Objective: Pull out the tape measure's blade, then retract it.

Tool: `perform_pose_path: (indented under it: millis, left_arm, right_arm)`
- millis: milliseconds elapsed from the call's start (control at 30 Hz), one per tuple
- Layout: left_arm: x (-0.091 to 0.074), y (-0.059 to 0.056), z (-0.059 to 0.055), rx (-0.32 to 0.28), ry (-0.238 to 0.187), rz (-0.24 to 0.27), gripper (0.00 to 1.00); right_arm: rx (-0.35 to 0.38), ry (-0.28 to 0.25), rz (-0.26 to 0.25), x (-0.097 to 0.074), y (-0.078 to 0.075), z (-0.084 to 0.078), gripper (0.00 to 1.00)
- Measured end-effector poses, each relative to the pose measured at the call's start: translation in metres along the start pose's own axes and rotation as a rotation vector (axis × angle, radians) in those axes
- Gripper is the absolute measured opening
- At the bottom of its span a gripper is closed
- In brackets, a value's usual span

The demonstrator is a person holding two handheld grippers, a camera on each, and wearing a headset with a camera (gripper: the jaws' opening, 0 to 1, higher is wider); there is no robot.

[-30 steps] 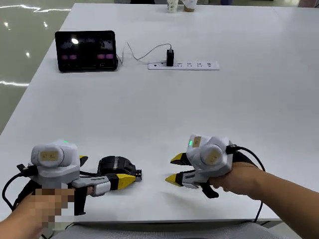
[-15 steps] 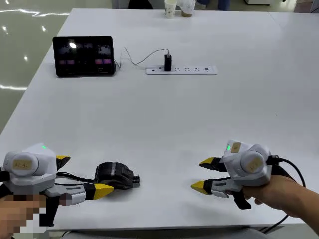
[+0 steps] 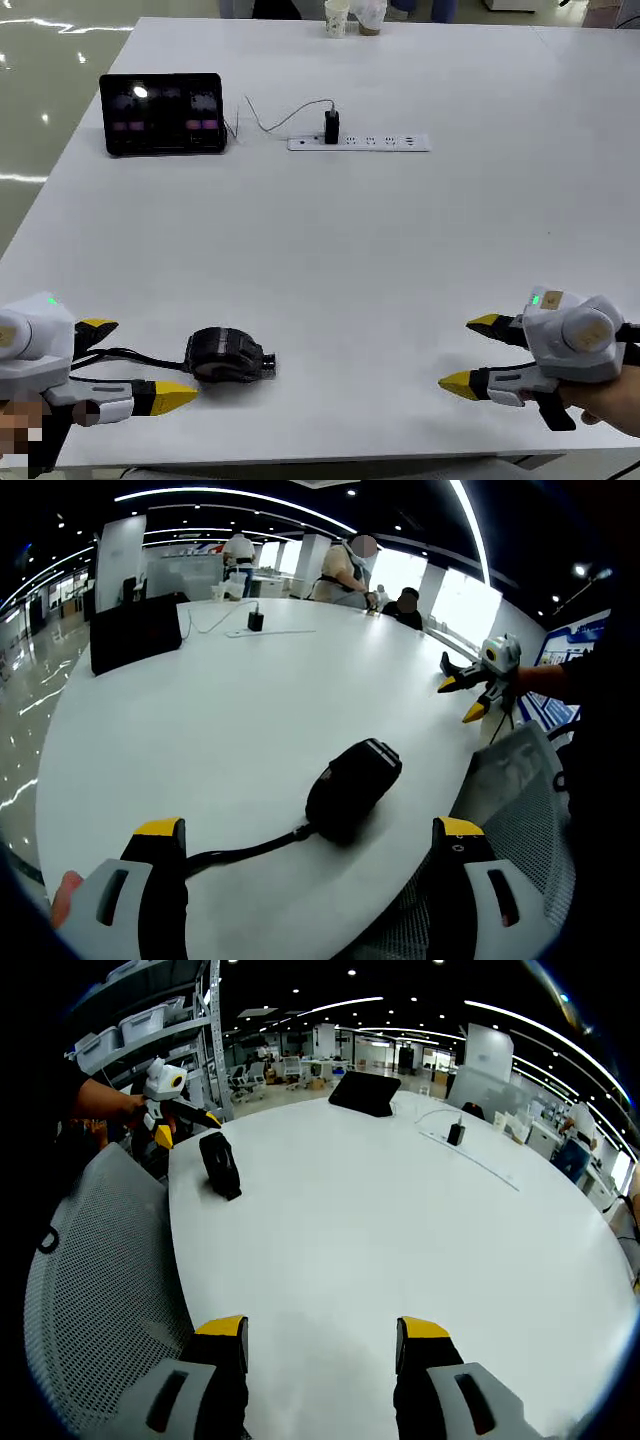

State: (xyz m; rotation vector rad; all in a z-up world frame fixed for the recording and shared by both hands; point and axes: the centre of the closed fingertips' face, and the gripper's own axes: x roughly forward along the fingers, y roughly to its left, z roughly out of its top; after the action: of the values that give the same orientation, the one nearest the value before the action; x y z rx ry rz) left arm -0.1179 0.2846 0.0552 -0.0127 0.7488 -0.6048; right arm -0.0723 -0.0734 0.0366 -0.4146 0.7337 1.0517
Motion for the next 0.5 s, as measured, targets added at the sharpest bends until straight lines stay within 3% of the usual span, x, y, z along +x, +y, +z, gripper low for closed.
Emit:
perform_pose_path:
  millis: [267, 400, 500]
  left_arm:
    - [-0.006, 0.005, -0.008, -0.009, 0.048, -0.005, 0.99]
    - [-0.009, 0.006, -0.006, 0.012, 0.048, -0.002, 0.99]
    - [-0.011, 0.009, -0.004, 0.012, 0.042, 0.001, 0.99]
  right_arm:
    - [0.058, -0.007, -0.023, -0.016, -0.007, -0.017, 0.7]
    - [0.032, 0.019, -0.025, -0.022, -0.009, -0.027, 0.78]
    - [0.023, 0.026, -0.034, -0.026, -0.015, -0.032, 0.89]
